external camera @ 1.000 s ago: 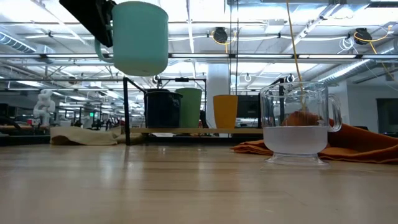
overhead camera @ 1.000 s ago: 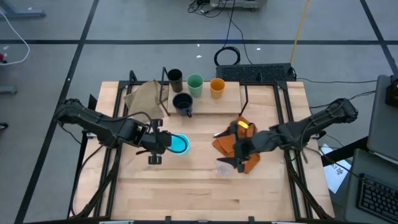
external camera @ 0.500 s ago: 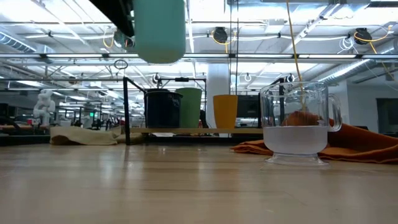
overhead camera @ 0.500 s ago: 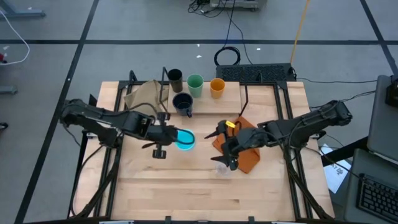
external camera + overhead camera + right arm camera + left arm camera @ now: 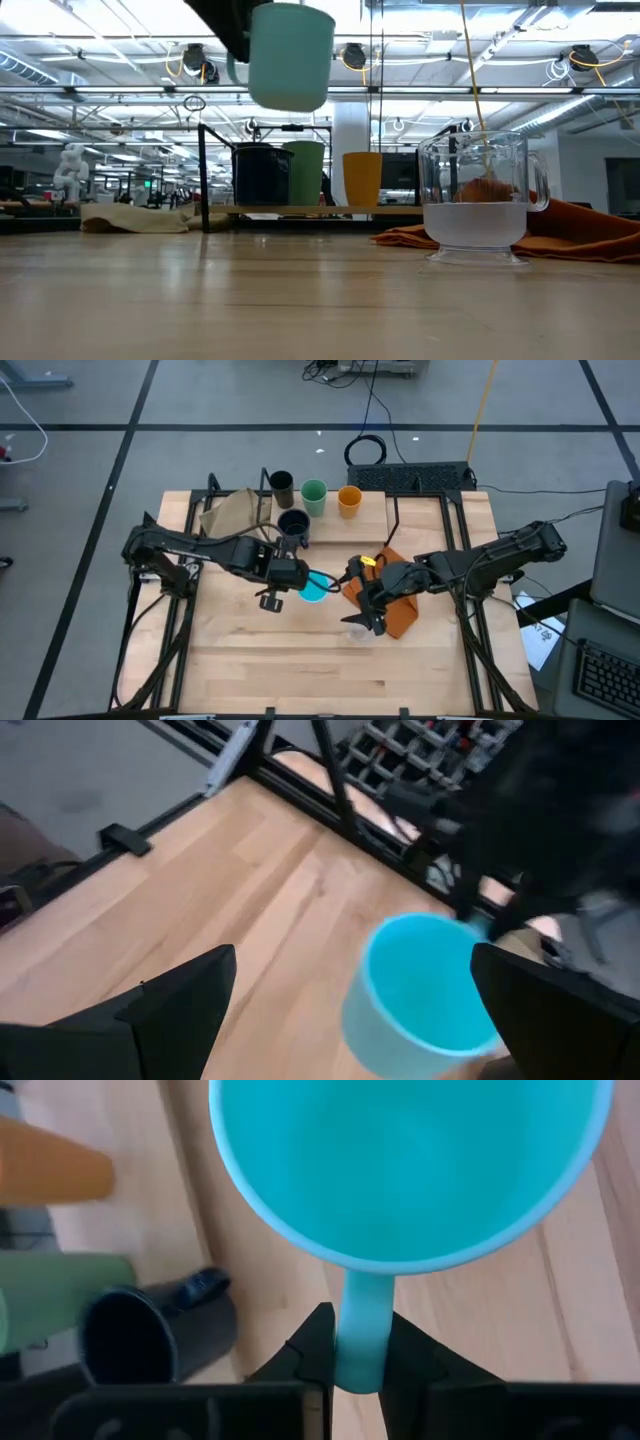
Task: Stack small to large cups/mugs on shelf
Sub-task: Put the light blue mug on the shelf
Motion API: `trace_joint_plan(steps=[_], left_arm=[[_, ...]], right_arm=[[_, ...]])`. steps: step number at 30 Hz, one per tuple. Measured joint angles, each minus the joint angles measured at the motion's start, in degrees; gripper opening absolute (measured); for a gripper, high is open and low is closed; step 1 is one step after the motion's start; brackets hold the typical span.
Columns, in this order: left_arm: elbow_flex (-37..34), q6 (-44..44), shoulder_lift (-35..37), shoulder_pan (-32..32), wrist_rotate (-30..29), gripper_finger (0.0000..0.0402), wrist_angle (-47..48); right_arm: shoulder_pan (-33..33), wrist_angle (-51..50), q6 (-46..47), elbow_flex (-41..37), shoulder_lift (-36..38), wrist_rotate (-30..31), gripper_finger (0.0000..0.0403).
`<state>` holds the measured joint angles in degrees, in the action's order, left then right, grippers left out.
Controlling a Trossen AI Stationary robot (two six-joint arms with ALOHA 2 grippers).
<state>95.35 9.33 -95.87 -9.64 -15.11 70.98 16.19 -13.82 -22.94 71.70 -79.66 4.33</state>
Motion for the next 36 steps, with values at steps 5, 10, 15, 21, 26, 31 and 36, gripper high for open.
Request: trace_joint_plan(steps=[5,10,15,21,26,31,36], left_arm=[[3.0,1.2,-0.1,0.0,-0.6,0.0044,-0.7],[3.8,1.6,-0.1,0.0,-0.7,0.0044,-0.5],[3.8,1.6,-0.1,0.0,-0.6,0.0044,-0.6],[3.7,1.5,-0.1,0.0,-0.4,0.0044,-0.6],[3.7,1.0,-0.2,0.0,0.0,0.0044,0.0],[3.7,0.8,-0.2,0.0,0.1,0.0044,0.2],[3.7,1.1,-0.2,0.0,0.0,0.0044,0.4]], right_arm=[[0.0,-0.2,-0.7,-0.1,-1.0,-0.2,0.0393],[-0.1,0.8,-3.3,0.0,-3.0,-0.2,0.0393],[-0.6,2.3,-4.8,-0.1,-4.6,-0.2,0.0393],[-2.7,4.1,-5.1,-0.1,-7.2,-0.1,0.0393],[-3.9,5.6,-7.6,-0.1,-8.4,0.0,0.0393],[-4.6,6.3,-6.1,-0.1,-8.0,0.1,0.0389],[-4.9,5.9,-4.4,-0.1,-7.9,0.1,0.0366]])
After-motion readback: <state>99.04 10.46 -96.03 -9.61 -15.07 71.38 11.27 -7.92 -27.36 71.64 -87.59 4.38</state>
